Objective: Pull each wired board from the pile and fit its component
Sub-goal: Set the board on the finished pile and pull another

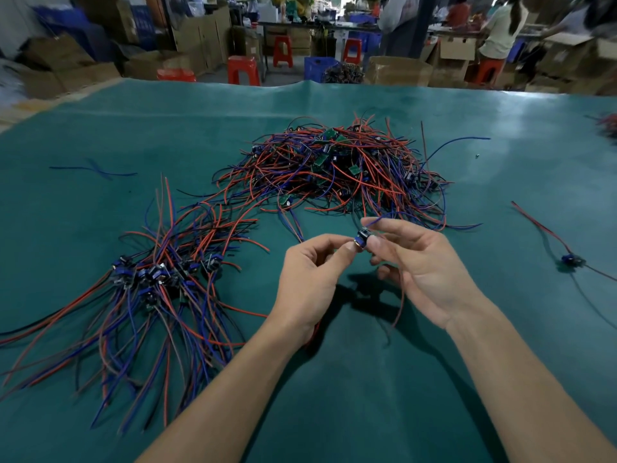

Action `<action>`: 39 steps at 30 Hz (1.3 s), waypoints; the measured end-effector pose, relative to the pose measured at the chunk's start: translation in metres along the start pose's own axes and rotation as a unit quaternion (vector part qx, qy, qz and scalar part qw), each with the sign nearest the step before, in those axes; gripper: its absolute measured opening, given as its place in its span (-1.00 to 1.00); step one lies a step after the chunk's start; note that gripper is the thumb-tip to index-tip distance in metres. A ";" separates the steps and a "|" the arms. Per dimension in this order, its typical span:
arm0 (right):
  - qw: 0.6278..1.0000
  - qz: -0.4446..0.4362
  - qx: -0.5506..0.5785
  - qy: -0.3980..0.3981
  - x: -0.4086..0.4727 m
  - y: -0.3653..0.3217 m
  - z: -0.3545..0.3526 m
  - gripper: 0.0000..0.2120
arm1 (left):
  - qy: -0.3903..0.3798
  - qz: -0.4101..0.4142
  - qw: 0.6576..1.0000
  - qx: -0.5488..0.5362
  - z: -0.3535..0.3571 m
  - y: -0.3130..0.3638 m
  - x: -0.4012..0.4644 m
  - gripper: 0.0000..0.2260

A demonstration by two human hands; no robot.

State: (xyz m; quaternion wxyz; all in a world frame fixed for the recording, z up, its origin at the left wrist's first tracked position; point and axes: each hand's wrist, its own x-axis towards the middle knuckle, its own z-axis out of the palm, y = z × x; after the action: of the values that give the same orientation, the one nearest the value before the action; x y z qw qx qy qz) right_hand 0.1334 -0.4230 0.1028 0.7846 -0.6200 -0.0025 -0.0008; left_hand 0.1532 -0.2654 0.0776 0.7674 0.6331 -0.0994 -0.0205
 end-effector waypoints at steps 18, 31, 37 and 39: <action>0.973 -0.066 -0.034 0.219 0.008 -0.002 -0.010 -0.81 | -0.053 -0.020 0.997 0.055 0.002 -0.001 -0.001 -0.90; 0.956 -0.058 -0.055 0.282 0.010 0.005 -0.013 -0.82 | 0.091 0.014 0.996 0.004 -0.003 -0.007 0.006 -0.87; 0.958 -0.155 -0.211 0.119 0.005 0.021 0.022 -0.90 | -0.022 0.022 0.998 0.046 0.001 -0.001 0.001 -0.86; 0.947 -0.186 -0.218 0.142 0.005 0.011 0.015 -0.89 | -0.039 0.007 0.998 0.048 0.001 -0.001 0.001 -0.86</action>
State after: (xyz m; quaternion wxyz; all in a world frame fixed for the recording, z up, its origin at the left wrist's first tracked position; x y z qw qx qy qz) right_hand 0.1387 -0.4058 0.0955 0.6082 -0.7582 -0.0063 -0.2351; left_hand 0.1539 -0.2672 0.0769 0.7320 0.6669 -0.1347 -0.0346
